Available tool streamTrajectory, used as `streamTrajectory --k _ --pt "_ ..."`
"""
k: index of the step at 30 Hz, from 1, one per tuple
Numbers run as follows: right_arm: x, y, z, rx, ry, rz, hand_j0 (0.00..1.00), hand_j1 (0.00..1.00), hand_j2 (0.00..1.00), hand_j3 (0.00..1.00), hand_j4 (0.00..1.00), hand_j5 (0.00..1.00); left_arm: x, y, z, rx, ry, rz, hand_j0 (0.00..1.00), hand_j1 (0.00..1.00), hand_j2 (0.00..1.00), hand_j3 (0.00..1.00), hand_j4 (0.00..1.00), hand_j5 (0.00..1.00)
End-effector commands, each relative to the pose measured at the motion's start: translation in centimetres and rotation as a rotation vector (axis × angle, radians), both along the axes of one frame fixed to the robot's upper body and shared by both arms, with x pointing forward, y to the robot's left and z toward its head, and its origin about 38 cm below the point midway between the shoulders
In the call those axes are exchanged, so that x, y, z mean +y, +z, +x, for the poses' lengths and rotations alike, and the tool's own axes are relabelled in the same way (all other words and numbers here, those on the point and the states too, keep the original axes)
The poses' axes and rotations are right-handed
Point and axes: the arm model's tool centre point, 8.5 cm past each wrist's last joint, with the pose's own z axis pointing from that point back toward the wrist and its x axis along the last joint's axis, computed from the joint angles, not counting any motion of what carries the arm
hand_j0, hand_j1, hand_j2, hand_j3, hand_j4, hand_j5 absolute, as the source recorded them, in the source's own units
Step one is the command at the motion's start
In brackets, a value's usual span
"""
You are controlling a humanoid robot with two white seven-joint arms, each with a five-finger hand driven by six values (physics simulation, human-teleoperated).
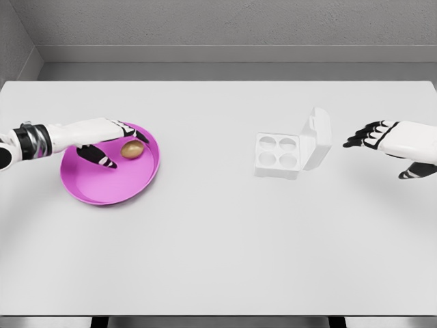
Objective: Pack egg into the box and close the box lid
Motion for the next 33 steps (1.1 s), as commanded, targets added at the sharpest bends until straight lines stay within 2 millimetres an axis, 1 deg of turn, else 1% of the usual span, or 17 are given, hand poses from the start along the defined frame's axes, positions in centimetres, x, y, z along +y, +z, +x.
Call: streamTrajectory --k 1,2,3,12,15,17,23,24,25,26,27,33 --pt "0.0 0.1 0.0 -0.001 0.0 0.004 1.0 1.0 1.0 1.0 1.0 1.0 0.2 0.0 0.1 0.001 0.008 -0.004 0.8 0.8 0.8 0.8 0.8 0.8" --pt "0.0 0.1 0.0 -0.001 0.0 0.004 1.0 1.0 1.0 1.0 1.0 1.0 0.2 0.0 0.1 0.002 0.009 -0.004 0.75 0.75 0.75 0.75 0.75 0.75" --pt "0.0 0.1 0.0 -0.001 0.0 0.002 1.0 1.0 1.0 1.0 1.0 1.0 0.1 -0.1 0.2 0.005 0.011 -0.005 0.74 0.74 0.74 0.74 0.74 0.74" --pt "-0.1 0.6 0.2 -0.013 -0.004 -0.002 1.0 1.0 1.0 1.0 1.0 1.0 -0.1 -0.1 0.3 0.004 0.007 -0.007 0.74 0.74 0.74 0.74 0.74 0.74" --pt "-0.1 0.5 0.2 -0.009 -0.002 -0.005 1.0 1.0 1.0 1.0 1.0 1.0 -0.9 -0.3 0.3 0.011 -0.005 -0.012 0.74 0.74 0.74 0.74 0.74 0.74" --pt "-0.1 0.5 0.2 -0.009 -0.002 -0.005 1.0 1.0 1.0 1.0 1.0 1.0 -1.0 -0.8 0.5 0.022 0.0 -0.016 0.74 0.74 0.74 0.74 0.74 0.74" --pt "0.1 0.2 0.2 -0.002 0.001 -0.006 1.0 1.0 1.0 1.0 1.0 1.0 -0.7 -0.9 0.6 0.029 0.011 -0.012 0.73 0.73 0.73 0.73 0.73 0.73" --pt "0.1 0.1 0.2 -0.001 0.002 -0.008 1.0 1.0 1.0 1.0 1.0 1.0 -1.2 -1.2 0.9 0.037 0.011 -0.019 0.73 0.73 0.73 0.73 0.73 0.73" --pt "0.1 0.1 0.2 0.0 0.003 -0.01 1.0 1.0 1.0 1.0 1.0 1.0 -1.2 -1.2 1.0 0.041 0.01 -0.017 0.72 0.72 0.72 0.72 0.72 0.72" --pt "0.1 0.1 0.2 0.0 0.003 -0.01 1.0 1.0 1.0 1.0 1.0 1.0 -1.2 -1.2 1.0 0.04 0.01 -0.012 0.67 0.67 0.67 0.67 0.67 0.67" --pt "0.1 0.1 0.2 0.0 0.003 -0.01 1.0 1.0 1.0 1.0 1.0 1.0 -1.2 -1.2 1.0 0.04 0.01 -0.011 0.65 0.65 0.65 0.65 0.65 0.65" --pt "0.1 0.1 0.2 0.001 0.003 -0.012 1.0 1.0 1.0 1.0 1.0 1.0 -1.3 -1.2 1.0 0.042 0.007 -0.009 0.63 0.63 0.63 0.63 0.63 0.63"
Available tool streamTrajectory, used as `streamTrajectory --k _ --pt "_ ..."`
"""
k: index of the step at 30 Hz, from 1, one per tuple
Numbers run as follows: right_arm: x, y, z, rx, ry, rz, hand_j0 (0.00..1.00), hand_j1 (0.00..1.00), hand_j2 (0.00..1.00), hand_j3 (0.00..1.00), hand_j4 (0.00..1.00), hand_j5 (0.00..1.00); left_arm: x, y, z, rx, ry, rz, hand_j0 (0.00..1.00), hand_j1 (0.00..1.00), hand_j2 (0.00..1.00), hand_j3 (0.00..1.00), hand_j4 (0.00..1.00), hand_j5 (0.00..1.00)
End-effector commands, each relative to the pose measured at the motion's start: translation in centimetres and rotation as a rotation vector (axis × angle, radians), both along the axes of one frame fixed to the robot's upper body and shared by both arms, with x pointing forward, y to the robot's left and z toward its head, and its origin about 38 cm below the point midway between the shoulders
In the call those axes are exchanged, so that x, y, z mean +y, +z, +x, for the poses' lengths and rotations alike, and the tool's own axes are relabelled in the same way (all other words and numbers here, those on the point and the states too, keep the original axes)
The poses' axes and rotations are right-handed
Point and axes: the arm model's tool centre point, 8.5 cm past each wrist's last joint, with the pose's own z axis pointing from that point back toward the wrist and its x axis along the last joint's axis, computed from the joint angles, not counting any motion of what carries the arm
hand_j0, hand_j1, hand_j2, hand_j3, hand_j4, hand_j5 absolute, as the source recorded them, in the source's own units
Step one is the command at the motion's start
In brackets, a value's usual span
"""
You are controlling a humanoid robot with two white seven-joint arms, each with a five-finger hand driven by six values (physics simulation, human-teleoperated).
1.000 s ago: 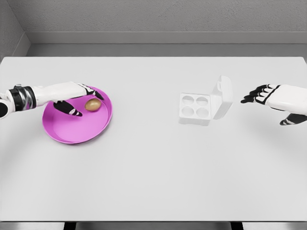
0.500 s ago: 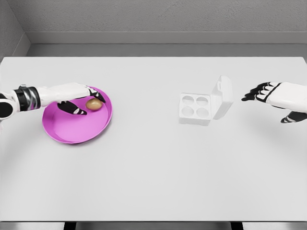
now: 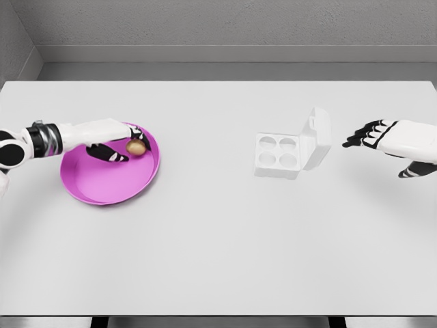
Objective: Pack egg into the box and close the box lid
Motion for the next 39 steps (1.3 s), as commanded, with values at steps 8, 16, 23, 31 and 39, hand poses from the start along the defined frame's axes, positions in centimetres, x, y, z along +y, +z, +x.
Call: streamTrajectory --k 8,16,23,31,39 --pt "0.0 0.1 0.0 0.001 -0.001 0.003 1.0 1.0 1.0 1.0 1.0 1.0 -0.2 -0.1 0.0 0.006 -0.004 -0.002 0.54 0.54 0.54 0.54 0.54 0.54" --pt "0.0 0.1 0.0 0.0 0.0 0.003 1.0 1.0 1.0 1.0 1.0 1.0 -0.6 -0.4 -0.1 0.018 -0.019 0.021 0.38 0.38 0.38 0.38 0.38 0.38" --pt "0.1 0.1 0.0 -0.001 0.002 0.003 1.0 1.0 1.0 1.0 1.0 1.0 -0.5 0.1 0.0 0.008 -0.022 0.02 0.33 0.33 0.33 0.33 0.33 0.33" --pt "0.1 0.1 0.0 -0.001 0.002 0.003 1.0 1.0 1.0 1.0 1.0 1.0 -1.4 3.5 -0.6 -0.078 -0.086 0.006 0.29 0.29 0.29 0.29 0.29 0.29" --pt "0.1 0.1 0.0 -0.001 0.003 0.005 1.0 1.0 1.0 1.0 1.0 1.0 -4.2 4.5 -0.8 -0.1 -0.15 -0.043 0.29 0.29 0.29 0.29 0.29 0.29"
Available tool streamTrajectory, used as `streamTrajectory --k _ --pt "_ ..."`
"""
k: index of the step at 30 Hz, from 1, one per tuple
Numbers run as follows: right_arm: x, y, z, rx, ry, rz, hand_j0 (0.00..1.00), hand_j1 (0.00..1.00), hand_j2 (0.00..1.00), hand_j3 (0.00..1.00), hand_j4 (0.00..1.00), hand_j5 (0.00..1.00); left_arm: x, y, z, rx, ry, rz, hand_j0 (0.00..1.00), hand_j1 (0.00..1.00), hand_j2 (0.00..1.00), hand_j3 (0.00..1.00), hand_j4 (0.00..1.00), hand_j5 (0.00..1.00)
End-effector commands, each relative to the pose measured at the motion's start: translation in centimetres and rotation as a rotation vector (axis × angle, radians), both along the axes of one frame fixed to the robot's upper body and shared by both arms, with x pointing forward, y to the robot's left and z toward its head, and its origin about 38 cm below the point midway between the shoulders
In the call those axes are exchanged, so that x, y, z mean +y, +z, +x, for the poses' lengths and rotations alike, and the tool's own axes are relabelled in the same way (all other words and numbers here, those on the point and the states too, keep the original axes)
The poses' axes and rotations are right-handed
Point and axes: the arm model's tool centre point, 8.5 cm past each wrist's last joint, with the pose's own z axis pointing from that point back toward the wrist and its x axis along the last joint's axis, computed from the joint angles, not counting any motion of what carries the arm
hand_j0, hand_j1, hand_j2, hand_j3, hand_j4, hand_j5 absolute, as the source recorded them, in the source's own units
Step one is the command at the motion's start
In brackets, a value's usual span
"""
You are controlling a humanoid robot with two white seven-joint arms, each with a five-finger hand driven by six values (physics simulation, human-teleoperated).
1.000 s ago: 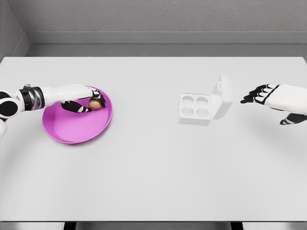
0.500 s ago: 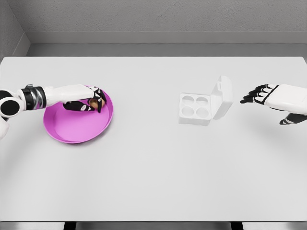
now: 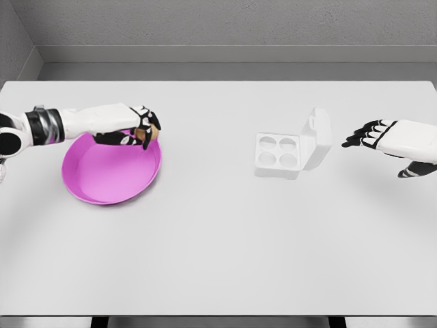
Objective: Pack egg into the box and close the box lid
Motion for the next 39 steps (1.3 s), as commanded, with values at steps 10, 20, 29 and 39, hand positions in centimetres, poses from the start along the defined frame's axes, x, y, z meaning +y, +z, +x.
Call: streamTrajectory --k 10,20,29,39 --pt "-0.1 0.1 0.0 0.001 -0.003 0.001 1.0 1.0 1.0 1.0 1.0 1.0 -7.5 -0.5 0.2 0.012 -0.129 -0.063 0.26 0.26 0.26 0.26 0.26 0.26" --pt "-0.1 0.2 0.0 -0.002 -0.004 0.0 1.0 1.0 1.0 1.0 1.0 1.0 -16.7 4.9 0.7 -0.084 -0.289 -0.176 0.19 0.19 0.19 0.19 0.19 0.19" --pt "-0.2 0.3 0.0 -0.003 -0.005 -0.001 1.0 1.0 1.0 1.0 1.0 1.0 -22.8 8.5 0.0 -0.14 -0.402 -0.224 0.85 0.85 0.85 0.85 0.85 0.85" --pt "-0.4 0.4 -0.1 -0.003 -0.006 -0.01 1.0 1.0 1.0 1.0 1.0 1.0 -21.9 8.4 0.4 -0.135 -0.381 -0.221 1.0 1.0 1.0 1.0 1.0 1.0"
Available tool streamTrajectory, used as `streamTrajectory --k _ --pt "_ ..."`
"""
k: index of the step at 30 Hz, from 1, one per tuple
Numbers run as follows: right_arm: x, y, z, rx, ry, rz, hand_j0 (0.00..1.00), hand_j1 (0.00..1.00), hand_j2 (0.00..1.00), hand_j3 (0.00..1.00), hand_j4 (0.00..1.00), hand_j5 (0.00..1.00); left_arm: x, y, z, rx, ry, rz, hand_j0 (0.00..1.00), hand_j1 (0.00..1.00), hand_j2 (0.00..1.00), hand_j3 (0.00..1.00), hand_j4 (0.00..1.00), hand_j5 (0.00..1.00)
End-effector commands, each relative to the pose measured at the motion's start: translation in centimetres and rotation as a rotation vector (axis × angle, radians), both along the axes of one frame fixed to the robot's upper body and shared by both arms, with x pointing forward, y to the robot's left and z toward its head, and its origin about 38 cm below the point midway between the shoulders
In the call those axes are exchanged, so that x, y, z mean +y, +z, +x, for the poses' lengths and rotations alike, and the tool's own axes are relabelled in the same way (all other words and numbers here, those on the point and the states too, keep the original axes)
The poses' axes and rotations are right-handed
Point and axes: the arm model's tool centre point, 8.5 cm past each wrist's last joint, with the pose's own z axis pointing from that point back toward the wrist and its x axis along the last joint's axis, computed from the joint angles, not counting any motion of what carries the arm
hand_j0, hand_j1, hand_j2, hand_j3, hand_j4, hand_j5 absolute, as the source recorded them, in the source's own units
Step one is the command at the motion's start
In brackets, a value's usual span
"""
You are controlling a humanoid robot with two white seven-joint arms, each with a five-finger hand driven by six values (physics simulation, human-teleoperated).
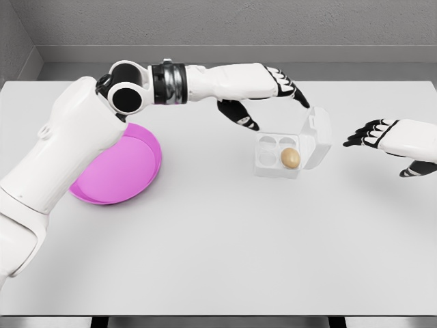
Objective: Pack egg into the box and close the box lid
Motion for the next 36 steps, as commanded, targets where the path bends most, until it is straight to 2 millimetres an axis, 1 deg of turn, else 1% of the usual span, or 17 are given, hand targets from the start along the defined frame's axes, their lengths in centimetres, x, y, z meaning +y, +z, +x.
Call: streamTrajectory --k 1,2,3,4,6,7,8,9,10,13,17,21,23,26,27,33,36 --pt "0.0 0.3 -0.1 -0.004 0.004 -0.004 1.0 1.0 1.0 1.0 1.0 1.0 0.4 0.0 0.2 0.006 0.009 -0.004 1.0 1.0 1.0 1.0 1.0 1.0" --pt "0.3 0.4 -0.2 -0.007 0.011 -0.004 1.0 1.0 1.0 1.0 1.0 1.0 1.0 0.0 0.3 0.005 0.021 0.004 1.0 1.0 1.0 1.0 1.0 1.0" --pt "0.6 0.6 -0.3 -0.012 0.022 -0.004 1.0 1.0 1.0 1.0 1.0 1.0 2.7 -0.2 0.7 0.003 0.048 0.019 1.0 1.0 1.0 1.0 1.0 1.0" --pt "0.8 0.6 -0.3 -0.013 0.029 -0.005 1.0 1.0 1.0 1.0 1.0 1.0 5.8 -0.2 1.4 0.018 0.099 0.028 1.0 1.0 1.0 1.0 1.0 1.0" --pt "0.9 0.6 -0.3 -0.012 0.031 -0.006 1.0 1.0 1.0 1.0 1.0 1.0 13.9 0.0 2.2 0.05 0.227 0.05 1.0 1.0 1.0 1.0 1.0 1.0" --pt "0.9 0.9 -0.2 -0.02 0.032 -0.006 1.0 1.0 1.0 1.0 1.0 1.0 15.6 -0.2 2.2 0.056 0.257 0.064 1.0 1.0 1.0 1.0 1.0 1.0" --pt "0.9 1.0 -0.1 -0.022 0.033 -0.006 1.0 1.0 1.0 1.0 1.0 1.0 16.6 -1.6 1.9 0.083 0.275 0.077 1.0 1.0 1.0 1.0 1.0 1.0" --pt "1.1 1.0 -0.1 -0.025 0.035 -0.004 1.0 1.0 1.0 1.0 1.0 1.0 17.1 -1.5 1.9 0.082 0.284 0.08 1.0 1.0 1.0 1.0 1.0 1.0" --pt "1.1 1.0 -0.1 -0.025 0.036 -0.002 1.0 1.0 1.0 1.0 1.0 1.0 17.1 -2.0 1.8 0.09 0.284 0.088 1.0 1.0 1.0 1.0 1.0 1.0" --pt "1.6 0.9 0.1 -0.029 0.045 0.012 1.0 1.0 1.0 1.0 1.0 1.0 17.2 -2.0 1.8 0.091 0.284 0.087 1.0 1.0 1.0 1.0 1.0 1.0" --pt "3.4 1.5 -0.4 -0.052 0.097 0.022 1.0 1.0 1.0 1.0 1.0 1.0 17.3 -1.9 1.8 0.091 0.287 0.086 1.0 1.0 1.0 1.0 1.0 1.0" --pt "4.3 1.8 -0.8 -0.065 0.127 0.022 1.0 1.0 1.0 1.0 1.0 1.0 17.3 -2.0 1.8 0.09 0.285 0.087 1.0 1.0 1.0 1.0 1.0 1.0" --pt "5.2 2.3 -1.2 -0.081 0.159 0.023 1.0 1.0 1.0 1.0 1.0 1.0 17.3 -2.0 1.8 0.091 0.285 0.088 1.0 1.0 1.0 1.0 1.0 1.0" --pt "3.9 2.2 -0.5 -0.074 0.113 0.028 1.0 1.0 1.0 1.0 1.0 1.0 17.2 -2.0 1.8 0.091 0.284 0.087 1.0 1.0 1.0 1.0 1.0 1.0" --pt "3.7 2.5 -0.3 -0.082 0.108 0.026 1.0 1.0 1.0 1.0 1.0 1.0 17.2 -2.0 1.8 0.091 0.284 0.087 1.0 1.0 1.0 1.0 1.0 1.0" --pt "2.3 2.1 0.9 -0.07 0.052 0.031 1.0 1.0 1.0 1.0 1.0 1.0 17.2 -2.0 1.8 0.092 0.285 0.088 1.0 1.0 1.0 1.0 1.0 1.0" --pt "2.2 1.8 0.9 -0.071 0.048 0.011 1.0 1.0 1.0 1.0 1.0 1.0 17.2 -2.1 1.8 0.094 0.285 0.088 1.0 1.0 1.0 1.0 1.0 1.0"
